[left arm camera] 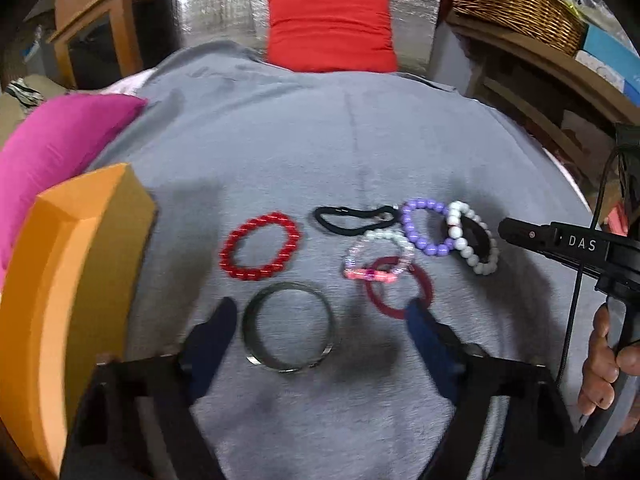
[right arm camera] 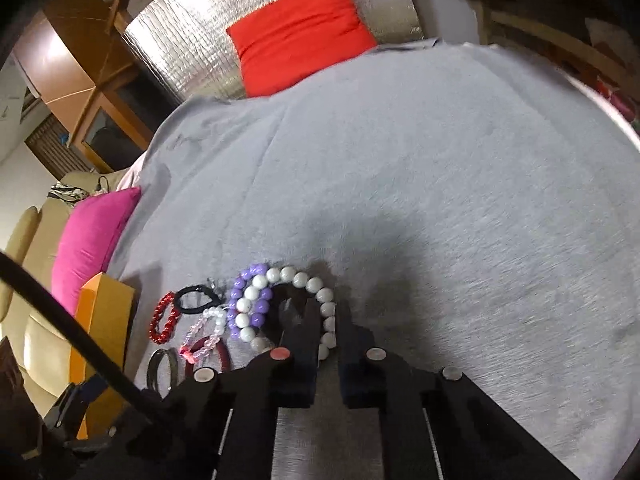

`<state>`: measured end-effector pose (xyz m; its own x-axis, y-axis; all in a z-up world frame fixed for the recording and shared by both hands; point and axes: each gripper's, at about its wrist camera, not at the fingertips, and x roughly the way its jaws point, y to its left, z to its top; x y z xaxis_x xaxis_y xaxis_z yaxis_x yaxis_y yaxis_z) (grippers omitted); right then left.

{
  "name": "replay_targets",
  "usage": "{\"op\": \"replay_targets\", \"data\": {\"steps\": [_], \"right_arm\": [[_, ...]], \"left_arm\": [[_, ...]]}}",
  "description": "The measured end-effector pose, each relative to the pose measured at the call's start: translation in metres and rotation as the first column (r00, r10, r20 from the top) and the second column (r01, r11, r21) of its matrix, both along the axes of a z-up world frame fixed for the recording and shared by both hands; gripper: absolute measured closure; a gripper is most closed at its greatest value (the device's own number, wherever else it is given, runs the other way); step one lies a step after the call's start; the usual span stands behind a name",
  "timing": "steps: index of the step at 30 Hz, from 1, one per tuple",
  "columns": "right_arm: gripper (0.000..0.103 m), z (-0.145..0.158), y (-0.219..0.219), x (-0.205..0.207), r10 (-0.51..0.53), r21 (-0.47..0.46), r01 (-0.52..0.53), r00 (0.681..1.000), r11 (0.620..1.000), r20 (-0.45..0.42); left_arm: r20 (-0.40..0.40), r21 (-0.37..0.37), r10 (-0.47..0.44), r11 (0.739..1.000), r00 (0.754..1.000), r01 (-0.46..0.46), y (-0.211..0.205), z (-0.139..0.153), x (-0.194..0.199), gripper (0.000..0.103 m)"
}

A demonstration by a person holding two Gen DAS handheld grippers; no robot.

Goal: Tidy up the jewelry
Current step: 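Grasp the white bead bracelet with the right gripper while the left gripper grasps the maroon ring bracelet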

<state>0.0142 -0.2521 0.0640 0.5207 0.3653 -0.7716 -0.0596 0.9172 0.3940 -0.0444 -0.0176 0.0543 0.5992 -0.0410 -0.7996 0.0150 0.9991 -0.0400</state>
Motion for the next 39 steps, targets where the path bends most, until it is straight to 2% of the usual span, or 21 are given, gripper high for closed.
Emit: {"op": "replay_targets", "data": {"steps": [2, 8, 10, 12, 14, 15, 17, 21, 22, 27, 33, 34, 36, 39], "right_arm": [[0.094, 0.000, -0.005, 0.001, -0.010, 0.007, 0.010, 1.000, 1.000, -0.008], [0.093, -0.001, -0.026, 0.002, -0.045, 0.093, 0.050, 0.998, 0.994, -0.052], [0.085, -0.001, -0.027, 0.002, -0.044, 0.115, 0.052, 0.996, 0.992, -0.073], [0.065, -0.001, -0.027, 0.001, -0.040, 0.111, 0.048, 0.996, 0.993, -0.075], [0.058, 0.001, -0.026, -0.001, -0.034, 0.108, 0.041, 0.997, 0.993, -0.062], [0.058, 0.003, -0.024, -0.001, -0.031, 0.108, 0.037, 0.998, 0.993, -0.051], [0.058, 0.006, -0.023, -0.002, -0.014, 0.128, 0.019, 0.999, 0.992, -0.038], [0.058, 0.011, -0.012, -0.003, 0.039, 0.171, -0.034, 0.999, 0.985, -0.028], [0.058, 0.010, -0.009, -0.003, 0.050, 0.177, -0.044, 0.998, 0.983, -0.032], [0.058, 0.007, 0.015, -0.002, 0.082, 0.177, -0.072, 0.995, 0.982, -0.052], [0.058, -0.004, 0.039, 0.002, 0.070, 0.104, -0.064, 0.996, 0.992, -0.051], [0.061, -0.005, 0.040, 0.001, 0.071, 0.092, -0.067, 0.996, 0.994, -0.045], [0.086, -0.006, 0.044, 0.001, 0.075, 0.049, -0.073, 0.996, 0.996, -0.039], [0.092, -0.005, 0.045, 0.001, 0.068, 0.015, -0.068, 0.997, 0.998, -0.037]], "left_arm": [[-0.019, -0.033, -0.017, 0.999, 1.000, 0.016, -0.002, -0.005, 0.005, 0.033], [0.008, -0.045, -0.048, 0.998, 0.999, 0.048, -0.016, -0.010, 0.019, 0.033], [-0.005, -0.054, -0.061, 0.997, 0.998, 0.060, -0.021, -0.015, 0.026, 0.033], [-0.021, -0.066, -0.072, 0.995, 0.997, 0.070, -0.024, -0.020, 0.029, 0.033], [-0.011, -0.055, -0.074, 0.996, 0.997, 0.073, -0.025, -0.022, 0.032, 0.035], [-0.006, -0.060, -0.076, 0.995, 0.997, 0.075, -0.025, -0.021, 0.033, 0.051], [-0.032, -0.116, -0.089, 0.990, 0.995, 0.085, -0.020, -0.024, 0.036, 0.078], [-0.016, -0.145, -0.115, 0.983, 0.993, 0.112, -0.016, -0.026, 0.033, 0.084], [-0.001, -0.149, -0.124, 0.981, 0.992, 0.123, -0.017, -0.024, 0.031, 0.097], [0.059, -0.167, -0.138, 0.975, 0.989, 0.146, -0.009, -0.011, 0.020, 0.098], [0.061, -0.164, -0.141, 0.975, 0.988, 0.149, 0.002, -0.009, 0.014, 0.098], [0.059, -0.164, -0.140, 0.975, 0.988, 0.148, 0.003, -0.009, 0.014, 0.098], [0.051, -0.166, -0.136, 0.976, 0.989, 0.142, 0.006, -0.008, 0.014, 0.098], [0.029, -0.179, -0.137, 0.974, 0.990, 0.140, 0.007, -0.009, 0.018, 0.098]]}}
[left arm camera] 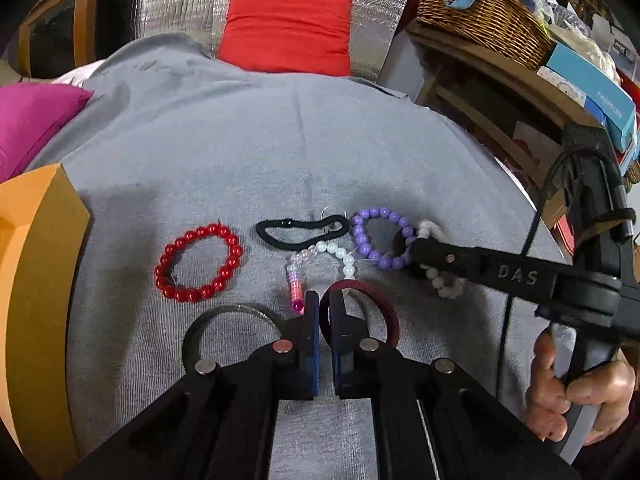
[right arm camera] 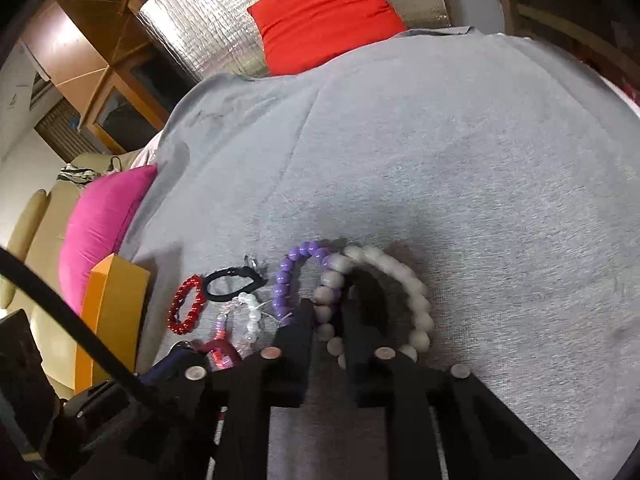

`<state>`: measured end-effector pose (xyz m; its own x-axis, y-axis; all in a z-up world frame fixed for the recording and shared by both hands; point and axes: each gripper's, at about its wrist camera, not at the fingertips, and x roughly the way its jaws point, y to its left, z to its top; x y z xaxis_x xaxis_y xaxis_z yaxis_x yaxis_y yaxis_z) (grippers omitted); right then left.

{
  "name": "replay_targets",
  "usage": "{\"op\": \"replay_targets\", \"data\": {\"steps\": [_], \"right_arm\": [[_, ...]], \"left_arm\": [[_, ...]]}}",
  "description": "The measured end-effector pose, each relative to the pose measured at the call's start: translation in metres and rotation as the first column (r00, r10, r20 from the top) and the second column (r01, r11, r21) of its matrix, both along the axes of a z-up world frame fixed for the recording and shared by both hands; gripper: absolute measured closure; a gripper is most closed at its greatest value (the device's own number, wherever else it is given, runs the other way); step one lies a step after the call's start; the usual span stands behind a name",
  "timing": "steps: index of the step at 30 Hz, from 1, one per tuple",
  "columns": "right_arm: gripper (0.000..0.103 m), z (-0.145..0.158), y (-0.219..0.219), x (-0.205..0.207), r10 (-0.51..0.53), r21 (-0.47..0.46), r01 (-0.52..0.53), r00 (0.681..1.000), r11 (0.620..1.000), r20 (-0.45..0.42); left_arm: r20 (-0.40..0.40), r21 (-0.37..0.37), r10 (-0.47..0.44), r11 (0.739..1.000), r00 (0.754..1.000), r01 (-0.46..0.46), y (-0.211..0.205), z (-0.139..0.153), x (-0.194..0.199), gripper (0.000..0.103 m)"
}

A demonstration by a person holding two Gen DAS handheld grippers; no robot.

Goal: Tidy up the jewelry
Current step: 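Grasp the white bead bracelet with the right gripper while the left gripper grasps the maroon ring bracelet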

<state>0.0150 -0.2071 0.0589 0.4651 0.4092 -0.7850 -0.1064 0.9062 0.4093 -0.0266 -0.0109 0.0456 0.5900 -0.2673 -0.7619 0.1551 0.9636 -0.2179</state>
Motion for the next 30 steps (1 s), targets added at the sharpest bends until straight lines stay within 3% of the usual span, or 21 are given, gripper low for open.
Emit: {"op": "replay_targets", "data": {"steps": [6, 16, 22, 30], "right_arm": [[0.092, 0.010, -0.024, -0.005, -0.006, 0.049, 0.006, 1.000, 0.999, 0.004], [0.092, 0.031, -0.068, -0.018, 0.007, 0.283, -0.014, 1.000, 0.959, 0.026], [0.092, 0.044, -0.059, -0.027, 0.046, 0.414, -0.066, 0.997, 0.908, 0.057], [0.092, 0.058, -0.027, -0.041, 0.117, 0.570, -0.152, 0.988, 0.807, 0.098]], "left_arm": [[0.026, 0.005, -0.044, 0.999, 0.999, 0.044, -0.004, 0.005, -0.008, 0.098], [0.100, -0.001, -0.064, 0.998, 0.993, 0.064, -0.011, 0.027, -0.028, 0.098], [0.135, -0.002, -0.036, 0.999, 0.990, 0.036, 0.002, 0.038, -0.043, 0.098], [0.193, -0.045, 0.036, 0.999, 0.981, -0.028, 0.031, 0.062, -0.069, 0.098]]}}
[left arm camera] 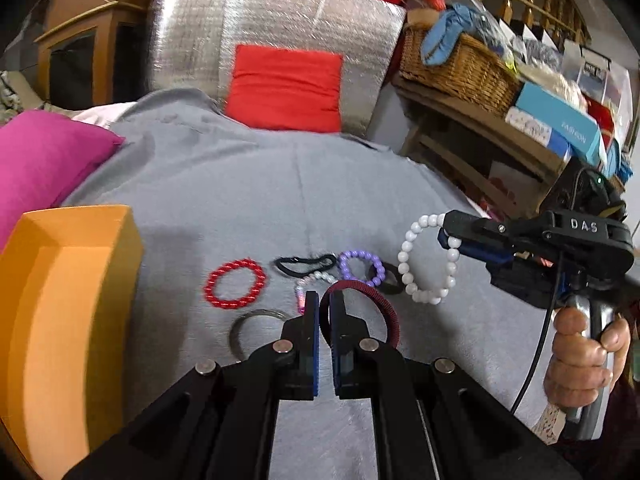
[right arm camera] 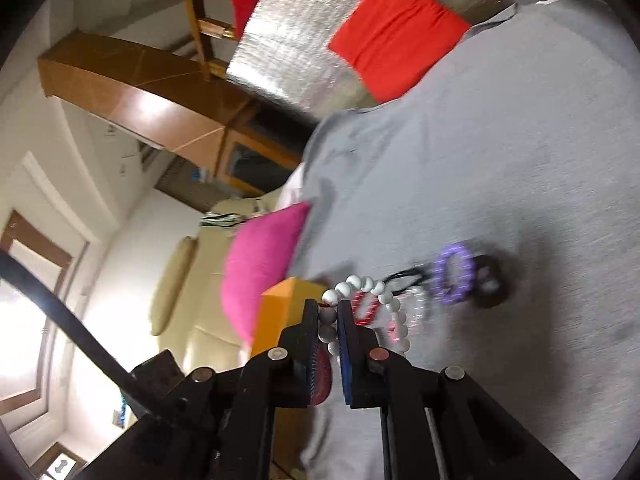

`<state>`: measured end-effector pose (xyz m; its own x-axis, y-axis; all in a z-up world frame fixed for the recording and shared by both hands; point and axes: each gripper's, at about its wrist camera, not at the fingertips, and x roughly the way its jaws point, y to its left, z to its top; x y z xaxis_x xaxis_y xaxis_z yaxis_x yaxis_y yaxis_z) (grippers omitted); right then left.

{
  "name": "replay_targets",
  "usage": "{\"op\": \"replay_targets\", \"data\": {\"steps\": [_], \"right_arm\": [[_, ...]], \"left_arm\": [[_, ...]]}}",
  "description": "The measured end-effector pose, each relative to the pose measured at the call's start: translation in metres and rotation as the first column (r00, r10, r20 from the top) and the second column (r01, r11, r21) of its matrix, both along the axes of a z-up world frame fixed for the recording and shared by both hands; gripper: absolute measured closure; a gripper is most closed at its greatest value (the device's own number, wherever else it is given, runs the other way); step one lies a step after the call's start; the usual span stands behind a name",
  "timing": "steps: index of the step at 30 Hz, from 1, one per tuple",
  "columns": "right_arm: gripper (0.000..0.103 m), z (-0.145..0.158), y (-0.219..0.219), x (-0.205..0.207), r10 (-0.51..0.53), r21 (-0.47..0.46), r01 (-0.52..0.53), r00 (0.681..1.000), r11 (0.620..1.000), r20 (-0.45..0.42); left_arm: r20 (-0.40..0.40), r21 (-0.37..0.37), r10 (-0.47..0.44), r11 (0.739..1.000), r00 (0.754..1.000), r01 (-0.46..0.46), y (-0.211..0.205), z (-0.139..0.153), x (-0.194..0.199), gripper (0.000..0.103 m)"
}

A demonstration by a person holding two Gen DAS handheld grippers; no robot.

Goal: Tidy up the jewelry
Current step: 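Carry both bracelets into the orange box and open both grippers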

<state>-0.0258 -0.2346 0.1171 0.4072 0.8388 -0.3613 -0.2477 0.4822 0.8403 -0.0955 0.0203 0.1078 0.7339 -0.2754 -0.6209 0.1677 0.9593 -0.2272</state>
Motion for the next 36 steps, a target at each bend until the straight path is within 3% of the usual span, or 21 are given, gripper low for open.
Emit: {"op": "replay_targets", "data": {"steps": [9, 16, 21, 29, 36], "right_arm": [[0.092, 0.017, 0.061, -0.013, 0.084, 0.062, -0.086, 0.996, 0.994, 0.033], [0.092, 0.022, 0.134, -0.016, 0.181, 0.055, -0.182, 0.983, 0.982, 0.027], [0.092, 0.025, 0.197, -0.009, 0.236, 0.026, -0.236, 0.972, 0.971, 0.015], [0.092, 0.015, 0.281, 0.014, 0.249, -0.142, -0.249, 0.968, 0.958, -0.019], [0.092, -0.013, 0.325, 0.052, 0.212, -0.353, -0.222, 0.975, 0.909, -0.067]], "left_arm": [[0.067, -0.063, 0.195, 0.980, 0.978, -0.191, 0.065, 0.038, -0.048, 0.098], [0.092, -0.036, 0.395, 0.919, 0.914, -0.393, 0.135, 0.051, -0.068, 0.098], [0.036, -0.001, 0.523, 0.852, 0.852, -0.523, 0.187, 0.025, -0.055, 0.098], [-0.104, -0.008, 0.584, 0.809, 0.805, -0.588, 0.234, -0.021, -0.009, 0.098], [-0.228, 0.020, 0.630, 0.766, 0.743, -0.643, 0.256, -0.061, 0.022, 0.098]]}}
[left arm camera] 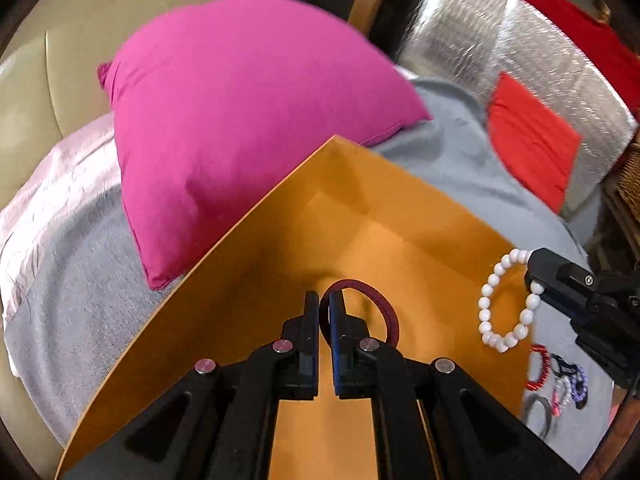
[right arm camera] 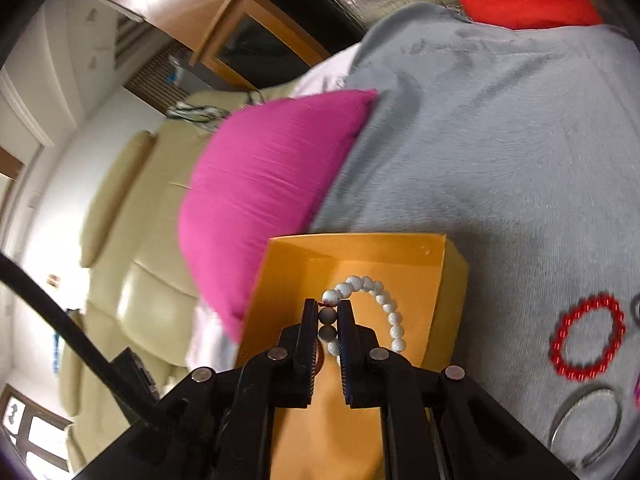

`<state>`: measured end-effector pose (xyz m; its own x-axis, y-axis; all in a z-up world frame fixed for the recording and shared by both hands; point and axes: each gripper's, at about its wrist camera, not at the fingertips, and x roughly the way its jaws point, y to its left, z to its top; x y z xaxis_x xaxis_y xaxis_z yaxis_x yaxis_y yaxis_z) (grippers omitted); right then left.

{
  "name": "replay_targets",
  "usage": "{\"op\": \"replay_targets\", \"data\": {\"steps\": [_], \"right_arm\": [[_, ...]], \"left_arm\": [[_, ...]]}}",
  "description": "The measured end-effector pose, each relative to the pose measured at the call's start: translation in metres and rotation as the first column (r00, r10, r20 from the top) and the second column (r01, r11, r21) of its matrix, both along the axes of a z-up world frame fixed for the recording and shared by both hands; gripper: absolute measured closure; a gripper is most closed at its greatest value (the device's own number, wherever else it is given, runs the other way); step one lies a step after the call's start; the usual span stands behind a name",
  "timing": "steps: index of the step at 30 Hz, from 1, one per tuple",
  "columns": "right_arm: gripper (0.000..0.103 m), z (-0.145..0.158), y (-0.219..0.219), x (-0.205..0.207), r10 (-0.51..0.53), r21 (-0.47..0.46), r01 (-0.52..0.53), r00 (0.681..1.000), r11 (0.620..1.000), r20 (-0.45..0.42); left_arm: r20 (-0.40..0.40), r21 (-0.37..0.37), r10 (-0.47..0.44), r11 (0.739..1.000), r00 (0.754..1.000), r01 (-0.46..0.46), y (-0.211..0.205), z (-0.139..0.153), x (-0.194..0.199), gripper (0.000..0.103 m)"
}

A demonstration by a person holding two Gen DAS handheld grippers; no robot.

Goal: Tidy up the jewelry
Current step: 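Carry both bracelets into the orange box and open both grippers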

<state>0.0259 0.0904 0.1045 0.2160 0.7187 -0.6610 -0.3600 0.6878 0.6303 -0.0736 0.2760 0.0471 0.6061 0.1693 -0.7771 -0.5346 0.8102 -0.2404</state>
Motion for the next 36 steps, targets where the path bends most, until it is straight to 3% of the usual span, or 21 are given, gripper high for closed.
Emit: {"op": "replay_targets", "data": {"steps": [6, 9, 11, 16, 18, 19, 21, 23, 27, 30, 33, 36], "right_arm": [[0.089, -0.009, 0.021, 0.012, -0.003, -0.127, 0.004, 1.000, 0.992, 0.004], [0.089, -0.003, 0.017, 0.011, -0.006, -0.108, 0.007, 1.000, 0.994, 0.006], [0.089, 0.004, 0.008, 0.007, -0.010, -0.091, 0.013, 1.000, 0.996, 0.027], [0.089, 0.033, -0.059, -0.009, -0.039, -0.061, 0.046, 0.993, 0.997, 0.116], [0.083, 0.042, -0.103, -0.015, -0.077, -0.037, 0.083, 0.987, 0.996, 0.140], [0.079, 0.044, -0.123, -0.018, -0.098, -0.027, 0.103, 0.984, 0.994, 0.146], [0.061, 0.048, -0.176, -0.027, -0.164, -0.009, 0.168, 0.973, 0.986, 0.162], [0.054, 0.048, -0.219, -0.036, -0.228, 0.006, 0.230, 0.958, 0.973, 0.174], [0.054, 0.034, -0.299, -0.049, -0.344, 0.035, 0.342, 0.928, 0.939, 0.143], [0.054, 0.012, -0.342, -0.049, -0.427, 0.062, 0.423, 0.900, 0.904, 0.084], [0.054, -0.007, -0.358, -0.038, -0.453, 0.046, 0.452, 0.891, 0.891, 0.015], [0.054, -0.023, -0.353, -0.023, -0.417, -0.056, 0.417, 0.909, 0.907, 0.017]], "left_arm": [[-0.066, 0.026, 0.038, 0.999, 0.997, -0.036, 0.001, -0.006, 0.009, 0.095], [-0.073, 0.043, 0.044, 0.998, 0.996, -0.041, -0.003, -0.003, 0.010, 0.068], [-0.052, 0.077, 0.060, 0.995, 0.997, -0.056, -0.005, 0.004, 0.008, 0.062], [0.013, 0.099, 0.053, 0.994, 0.999, -0.054, -0.014, 0.028, -0.004, 0.062], [0.055, 0.112, 0.033, 0.993, 0.998, -0.039, -0.025, 0.041, -0.010, 0.061], [0.077, 0.127, 0.015, 0.992, 0.997, -0.025, -0.032, 0.049, -0.012, 0.058], [0.115, 0.179, -0.031, 0.984, 0.993, 0.010, -0.051, 0.062, -0.018, 0.052], [0.142, 0.235, -0.087, 0.971, 0.986, 0.052, -0.073, 0.071, -0.020, 0.051], [0.187, 0.287, -0.236, 0.942, 0.954, 0.177, -0.123, 0.082, -0.017, 0.050], [0.168, 0.319, -0.347, 0.905, 0.923, 0.282, -0.158, 0.079, -0.007, 0.050], [0.132, 0.334, -0.429, 0.868, 0.894, 0.367, -0.188, 0.072, 0.005, 0.050], [0.086, 0.307, -0.488, 0.842, 0.868, 0.443, -0.206, 0.063, 0.016, 0.050]]}}
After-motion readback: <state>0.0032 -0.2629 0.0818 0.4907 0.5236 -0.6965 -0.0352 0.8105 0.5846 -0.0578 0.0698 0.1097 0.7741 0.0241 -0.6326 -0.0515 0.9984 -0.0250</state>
